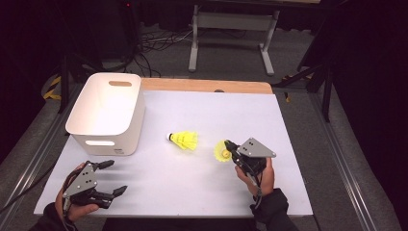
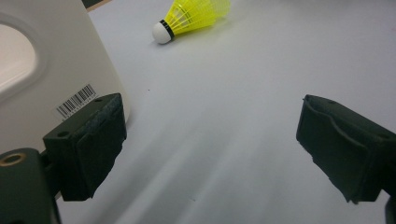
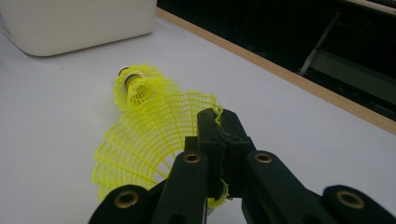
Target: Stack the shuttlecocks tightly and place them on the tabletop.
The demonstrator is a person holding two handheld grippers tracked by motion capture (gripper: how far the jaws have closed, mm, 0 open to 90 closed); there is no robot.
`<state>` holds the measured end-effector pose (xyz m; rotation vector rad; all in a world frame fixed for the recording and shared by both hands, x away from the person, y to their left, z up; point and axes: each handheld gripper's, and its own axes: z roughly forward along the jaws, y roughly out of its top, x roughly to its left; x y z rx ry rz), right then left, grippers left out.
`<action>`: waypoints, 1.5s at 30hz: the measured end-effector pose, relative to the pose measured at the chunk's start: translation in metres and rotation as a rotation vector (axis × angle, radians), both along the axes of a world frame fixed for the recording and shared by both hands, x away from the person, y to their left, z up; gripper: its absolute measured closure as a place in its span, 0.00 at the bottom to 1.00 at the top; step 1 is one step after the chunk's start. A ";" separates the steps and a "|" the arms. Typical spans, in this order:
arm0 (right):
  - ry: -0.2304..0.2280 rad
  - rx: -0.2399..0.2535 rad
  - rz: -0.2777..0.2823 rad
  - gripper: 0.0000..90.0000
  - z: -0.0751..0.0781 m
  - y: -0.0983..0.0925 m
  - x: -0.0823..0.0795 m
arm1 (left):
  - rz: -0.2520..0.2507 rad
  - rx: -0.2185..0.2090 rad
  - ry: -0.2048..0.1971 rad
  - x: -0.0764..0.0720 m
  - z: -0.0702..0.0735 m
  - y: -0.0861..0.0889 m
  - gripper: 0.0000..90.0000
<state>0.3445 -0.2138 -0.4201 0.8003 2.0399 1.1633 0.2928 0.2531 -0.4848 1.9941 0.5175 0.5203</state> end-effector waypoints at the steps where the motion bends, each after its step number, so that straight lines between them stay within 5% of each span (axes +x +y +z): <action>1: 0.000 -0.005 0.006 1.00 0.000 0.002 0.001 | 0.000 0.000 0.000 0.000 0.000 0.000 0.10; 15: 0.037 0.005 0.095 0.99 -0.007 0.040 0.009 | 0.000 -0.004 0.003 0.000 0.000 0.000 0.10; 38: 0.198 0.085 0.102 0.92 -0.033 0.024 0.019 | -0.006 0.006 0.004 0.000 0.000 0.001 0.10; 45: 0.235 0.041 0.103 0.79 -0.035 0.010 0.020 | -0.010 0.011 0.005 0.000 -0.001 0.001 0.10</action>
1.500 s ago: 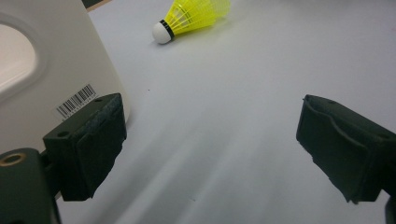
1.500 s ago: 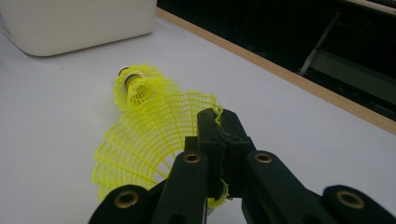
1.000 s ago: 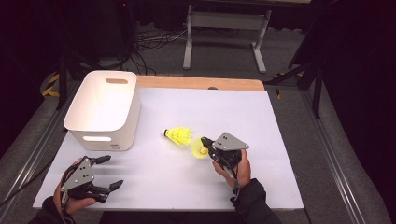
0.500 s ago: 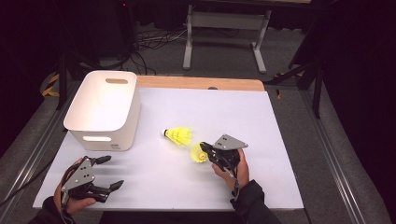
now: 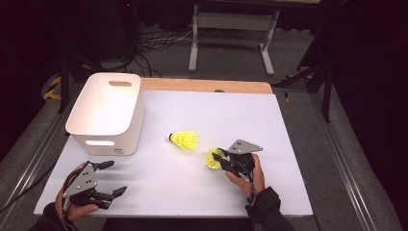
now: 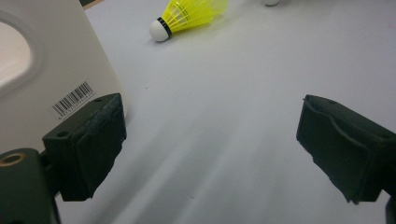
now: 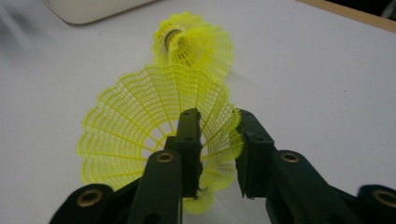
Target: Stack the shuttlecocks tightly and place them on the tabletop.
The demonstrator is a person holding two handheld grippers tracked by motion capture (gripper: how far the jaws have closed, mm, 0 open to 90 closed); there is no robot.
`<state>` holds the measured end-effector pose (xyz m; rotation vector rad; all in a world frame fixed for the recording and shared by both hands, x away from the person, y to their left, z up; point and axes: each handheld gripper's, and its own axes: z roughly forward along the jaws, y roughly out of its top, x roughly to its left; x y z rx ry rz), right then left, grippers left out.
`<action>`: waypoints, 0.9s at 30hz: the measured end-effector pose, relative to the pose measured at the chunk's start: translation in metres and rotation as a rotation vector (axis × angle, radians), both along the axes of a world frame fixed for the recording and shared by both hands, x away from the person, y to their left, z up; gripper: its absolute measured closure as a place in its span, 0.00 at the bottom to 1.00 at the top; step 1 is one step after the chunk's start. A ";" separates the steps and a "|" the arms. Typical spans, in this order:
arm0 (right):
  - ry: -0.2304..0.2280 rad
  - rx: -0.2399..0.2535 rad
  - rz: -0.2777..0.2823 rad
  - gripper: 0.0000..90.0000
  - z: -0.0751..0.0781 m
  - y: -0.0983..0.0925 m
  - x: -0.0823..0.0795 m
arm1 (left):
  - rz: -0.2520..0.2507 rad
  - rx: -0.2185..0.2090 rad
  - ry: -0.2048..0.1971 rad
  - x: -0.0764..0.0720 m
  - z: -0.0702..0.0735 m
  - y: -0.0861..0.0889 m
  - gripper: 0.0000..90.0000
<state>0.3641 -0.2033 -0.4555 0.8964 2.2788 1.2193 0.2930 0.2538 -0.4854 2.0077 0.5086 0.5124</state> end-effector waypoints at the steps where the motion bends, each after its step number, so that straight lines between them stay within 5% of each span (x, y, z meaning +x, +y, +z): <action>1: 0.013 0.003 -0.004 0.78 -0.001 -0.003 0.001 | 0.000 0.001 -0.001 0.000 0.000 0.000 0.10; 6: 0.052 -0.039 -0.020 0.67 -0.005 -0.018 0.004 | -0.001 0.004 -0.002 -0.001 0.000 0.000 0.10; 12: 0.096 -0.011 -0.052 0.56 -0.007 -0.037 0.008 | -0.003 0.005 -0.003 -0.001 0.000 0.000 0.10; 27: 0.110 -0.050 -0.087 0.42 -0.008 -0.059 0.005 | -0.003 0.000 -0.001 -0.001 0.001 0.000 0.10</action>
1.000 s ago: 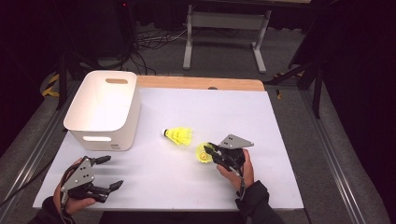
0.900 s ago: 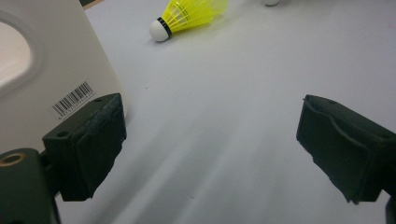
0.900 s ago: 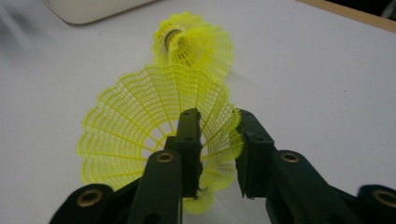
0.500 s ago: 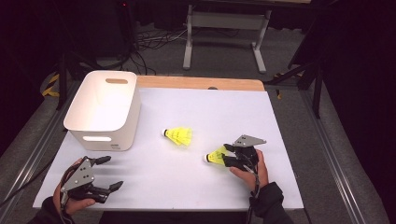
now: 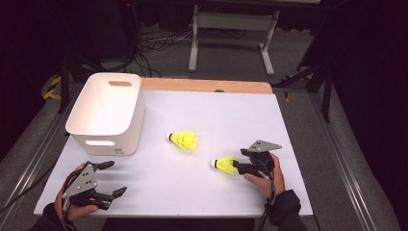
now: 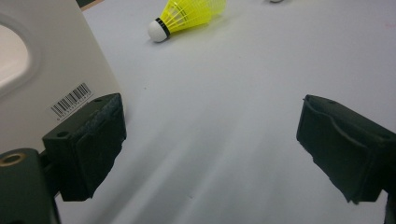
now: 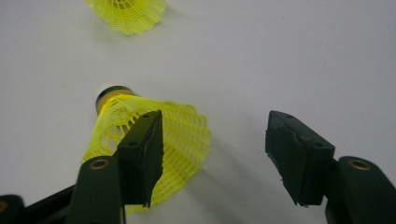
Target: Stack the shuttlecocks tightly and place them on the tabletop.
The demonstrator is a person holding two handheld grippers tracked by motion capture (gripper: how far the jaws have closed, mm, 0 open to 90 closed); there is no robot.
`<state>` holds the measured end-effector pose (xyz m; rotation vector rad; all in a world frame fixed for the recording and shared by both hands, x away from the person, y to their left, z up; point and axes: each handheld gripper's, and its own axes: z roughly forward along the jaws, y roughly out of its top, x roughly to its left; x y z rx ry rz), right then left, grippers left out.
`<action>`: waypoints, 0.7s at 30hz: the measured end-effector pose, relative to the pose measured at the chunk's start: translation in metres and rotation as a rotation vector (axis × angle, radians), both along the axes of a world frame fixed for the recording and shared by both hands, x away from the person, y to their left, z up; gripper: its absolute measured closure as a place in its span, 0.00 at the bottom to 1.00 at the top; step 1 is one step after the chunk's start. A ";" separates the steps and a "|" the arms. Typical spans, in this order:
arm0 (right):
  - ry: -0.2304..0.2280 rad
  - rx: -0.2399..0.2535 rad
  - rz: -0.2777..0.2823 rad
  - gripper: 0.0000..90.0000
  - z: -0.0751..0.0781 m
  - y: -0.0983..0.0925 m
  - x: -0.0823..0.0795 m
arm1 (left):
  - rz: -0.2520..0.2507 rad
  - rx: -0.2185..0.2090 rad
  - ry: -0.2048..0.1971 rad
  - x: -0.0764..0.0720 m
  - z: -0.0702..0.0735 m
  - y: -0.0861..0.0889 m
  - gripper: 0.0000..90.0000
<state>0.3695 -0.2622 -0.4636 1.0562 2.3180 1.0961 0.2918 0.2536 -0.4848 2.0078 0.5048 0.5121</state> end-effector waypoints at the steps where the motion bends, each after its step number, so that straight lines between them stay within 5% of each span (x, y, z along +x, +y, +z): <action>1: 0.002 0.006 -0.004 0.42 0.000 -0.003 -0.001 | 0.000 0.001 -0.001 0.000 0.000 0.000 0.10; 14: -0.053 0.018 0.008 0.41 0.012 -0.018 -0.022 | 0.000 0.001 -0.002 0.000 0.000 0.000 0.10; 21: -0.065 0.035 0.069 0.35 0.013 -0.016 -0.040 | 0.000 0.004 -0.001 0.000 0.000 -0.001 0.10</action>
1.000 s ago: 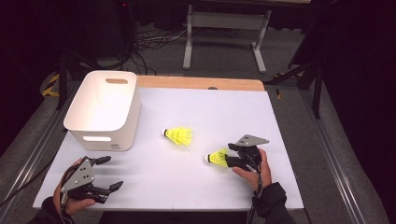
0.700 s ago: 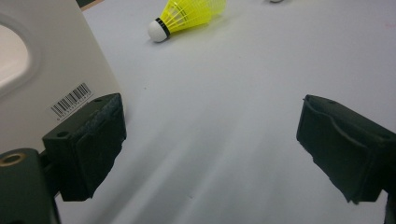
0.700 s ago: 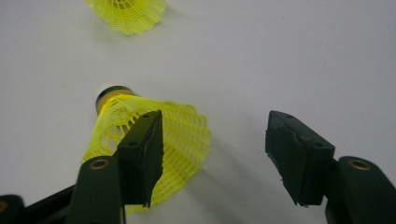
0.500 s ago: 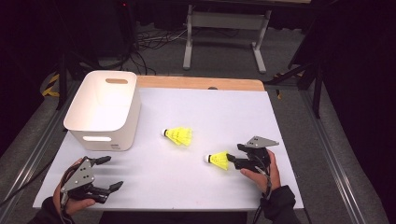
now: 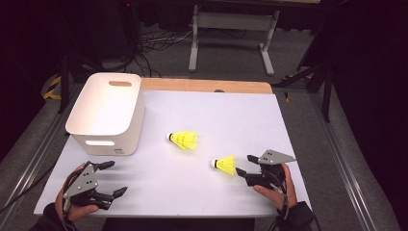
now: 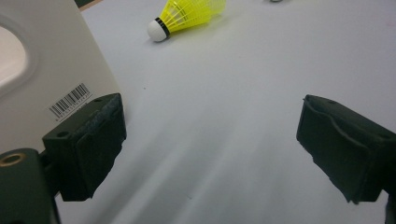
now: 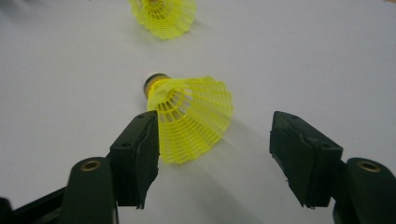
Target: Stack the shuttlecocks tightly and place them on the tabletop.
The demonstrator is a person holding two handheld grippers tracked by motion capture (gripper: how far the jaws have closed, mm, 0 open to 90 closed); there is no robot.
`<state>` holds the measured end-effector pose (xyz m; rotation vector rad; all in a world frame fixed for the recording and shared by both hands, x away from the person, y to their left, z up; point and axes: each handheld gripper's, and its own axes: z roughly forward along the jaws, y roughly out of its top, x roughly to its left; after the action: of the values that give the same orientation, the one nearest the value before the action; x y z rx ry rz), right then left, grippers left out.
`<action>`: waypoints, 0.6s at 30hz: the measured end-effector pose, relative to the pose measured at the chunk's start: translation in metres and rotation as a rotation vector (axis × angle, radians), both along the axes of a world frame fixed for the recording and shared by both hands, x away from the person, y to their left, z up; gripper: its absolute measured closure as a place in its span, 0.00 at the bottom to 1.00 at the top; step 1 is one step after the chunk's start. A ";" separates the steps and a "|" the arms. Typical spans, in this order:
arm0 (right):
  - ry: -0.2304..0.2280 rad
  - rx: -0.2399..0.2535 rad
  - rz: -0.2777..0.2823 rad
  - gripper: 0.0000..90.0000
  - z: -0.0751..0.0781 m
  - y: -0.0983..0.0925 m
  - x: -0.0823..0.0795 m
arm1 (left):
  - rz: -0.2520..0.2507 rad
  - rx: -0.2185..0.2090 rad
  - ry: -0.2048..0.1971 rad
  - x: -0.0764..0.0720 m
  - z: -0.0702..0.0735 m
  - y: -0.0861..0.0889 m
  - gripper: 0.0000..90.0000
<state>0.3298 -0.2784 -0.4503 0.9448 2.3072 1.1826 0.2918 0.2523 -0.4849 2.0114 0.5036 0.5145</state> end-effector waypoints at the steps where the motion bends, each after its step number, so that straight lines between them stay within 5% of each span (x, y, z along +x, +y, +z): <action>1: 0.002 -0.004 0.008 0.34 0.000 0.002 -0.001 | 0.000 0.000 0.001 0.000 0.000 0.000 0.10; 9: 0.036 -0.042 0.098 0.34 -0.006 0.022 -0.004 | 0.000 -0.001 0.002 0.000 0.000 0.000 0.10; 15: 0.060 -0.051 0.108 0.33 -0.013 0.029 -0.001 | 0.000 -0.002 0.002 0.001 0.000 0.000 0.10; 18: 0.052 -0.073 0.101 0.26 -0.017 0.033 -0.001 | 0.000 -0.001 0.002 0.001 0.000 0.000 0.10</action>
<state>0.3292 -0.2450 -0.4670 0.8521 2.4469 1.1170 0.2926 0.2521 -0.4853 2.0108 0.5051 0.5115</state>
